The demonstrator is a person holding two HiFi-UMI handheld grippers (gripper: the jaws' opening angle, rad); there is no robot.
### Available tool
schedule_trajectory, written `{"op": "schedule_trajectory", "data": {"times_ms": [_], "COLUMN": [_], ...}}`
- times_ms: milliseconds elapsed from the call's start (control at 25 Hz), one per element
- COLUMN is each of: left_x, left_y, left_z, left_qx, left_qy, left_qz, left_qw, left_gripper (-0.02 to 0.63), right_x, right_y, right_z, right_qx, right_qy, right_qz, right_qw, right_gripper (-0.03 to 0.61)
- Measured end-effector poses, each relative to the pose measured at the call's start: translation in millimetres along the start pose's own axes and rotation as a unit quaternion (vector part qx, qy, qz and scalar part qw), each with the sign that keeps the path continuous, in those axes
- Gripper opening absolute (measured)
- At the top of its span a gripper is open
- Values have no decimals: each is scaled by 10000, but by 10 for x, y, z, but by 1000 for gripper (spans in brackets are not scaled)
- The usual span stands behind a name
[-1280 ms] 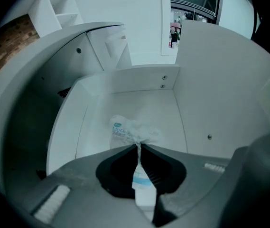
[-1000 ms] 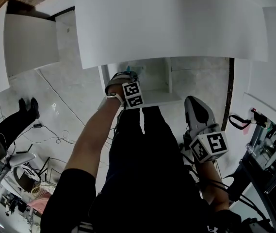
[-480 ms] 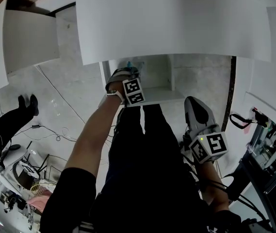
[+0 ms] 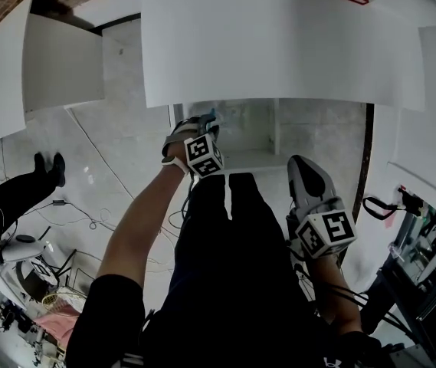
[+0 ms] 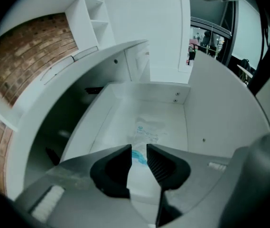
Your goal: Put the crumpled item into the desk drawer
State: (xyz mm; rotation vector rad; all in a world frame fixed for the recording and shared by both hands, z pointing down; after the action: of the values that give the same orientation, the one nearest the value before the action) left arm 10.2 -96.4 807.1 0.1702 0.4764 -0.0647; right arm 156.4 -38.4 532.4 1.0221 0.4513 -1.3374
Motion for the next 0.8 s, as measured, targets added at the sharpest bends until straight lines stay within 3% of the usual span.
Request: {"op": "schedule_trajectory", "data": {"times_ms": [160, 280, 360, 560, 800], "left_x": [182, 406, 551, 831, 1086], "left_y": [-146, -214, -273, -374, -337], "left_z": [-465, -906, -1238, -1982, -2684], "left_qx": [352, 612, 807, 1274, 1658], "left_qy": [507, 1045, 1411, 2177, 2769], "left_qz": [-469, -903, -1257, -2121, -2264], "left_qw": [9970, 9885, 9787, 9441, 9190], "left_gripper": [109, 107, 107, 107, 107], "right_x": [131, 212, 270, 420, 577], "right_y": [-106, -190, -259, -406, -599], "right_z": [34, 7, -15, -80, -183], "right_qx": [153, 281, 366, 544, 684], "right_qy": [153, 267, 341, 566, 784], "right_qz": [-108, -196, -269, -387, -448], "right_qw": [9997, 9991, 9984, 9962, 9936], "right_gripper": [3, 2, 2, 2, 3]}}
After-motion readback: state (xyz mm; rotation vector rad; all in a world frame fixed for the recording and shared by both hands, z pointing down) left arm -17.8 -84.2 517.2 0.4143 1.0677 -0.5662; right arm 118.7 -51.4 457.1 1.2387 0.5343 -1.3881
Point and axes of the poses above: the fingertips, and each gripper's own axes: z forward along the fingers, y to its right, x out of its top, the point moved 1 cm from there along -z, backward along the fingers, and after that the axes turned 5 degrees about y, right-handed, at the moved point
